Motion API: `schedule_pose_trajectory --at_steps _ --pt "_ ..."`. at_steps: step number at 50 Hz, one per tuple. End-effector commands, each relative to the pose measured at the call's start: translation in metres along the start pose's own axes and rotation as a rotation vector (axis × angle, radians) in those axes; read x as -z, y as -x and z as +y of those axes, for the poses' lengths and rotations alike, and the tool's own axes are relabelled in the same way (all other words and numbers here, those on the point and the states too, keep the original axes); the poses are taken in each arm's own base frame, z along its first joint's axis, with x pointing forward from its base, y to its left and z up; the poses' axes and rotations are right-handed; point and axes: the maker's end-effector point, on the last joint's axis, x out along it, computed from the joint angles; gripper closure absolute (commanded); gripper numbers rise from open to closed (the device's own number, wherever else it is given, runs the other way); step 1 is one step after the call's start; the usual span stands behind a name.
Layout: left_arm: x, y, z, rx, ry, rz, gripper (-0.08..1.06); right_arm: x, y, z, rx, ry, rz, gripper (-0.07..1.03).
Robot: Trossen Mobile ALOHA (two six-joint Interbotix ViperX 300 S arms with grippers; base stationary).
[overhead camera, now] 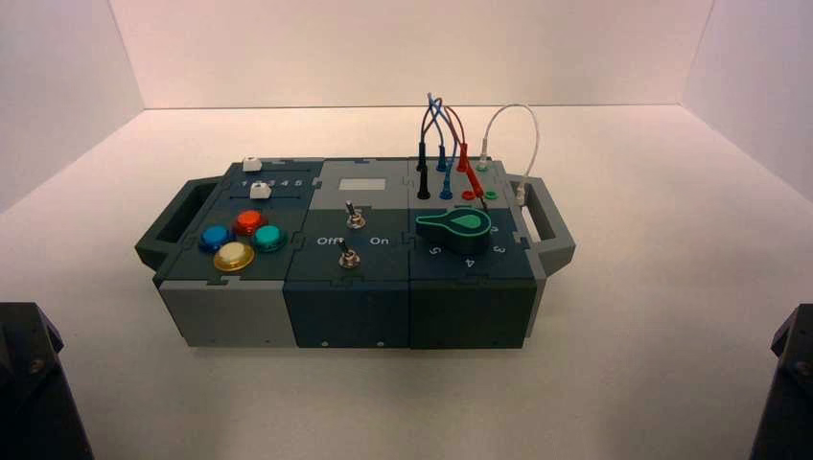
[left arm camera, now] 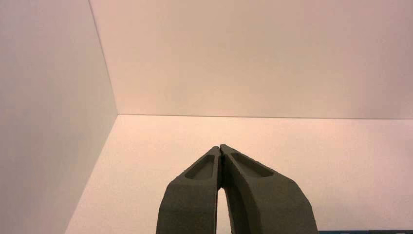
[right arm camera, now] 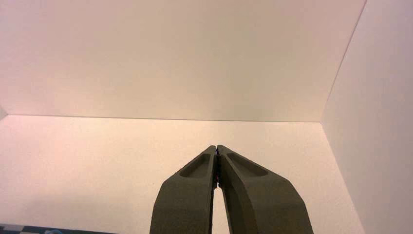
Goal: Push the yellow button with the left gripper.
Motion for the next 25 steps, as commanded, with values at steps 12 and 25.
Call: schedule_pose_trajectory --at_steps 12,25 --pt "-0.014 0.000 0.000 -0.003 -0.007 -0.026 1.00 -0.011 0.001 -0.002 0.007 -0.001 -0.026 0.99" --pt "0.007 -0.008 -0.014 0.050 -0.022 0.170 1.00 -0.004 -0.005 -0.001 0.006 -0.008 0.004 0.99"
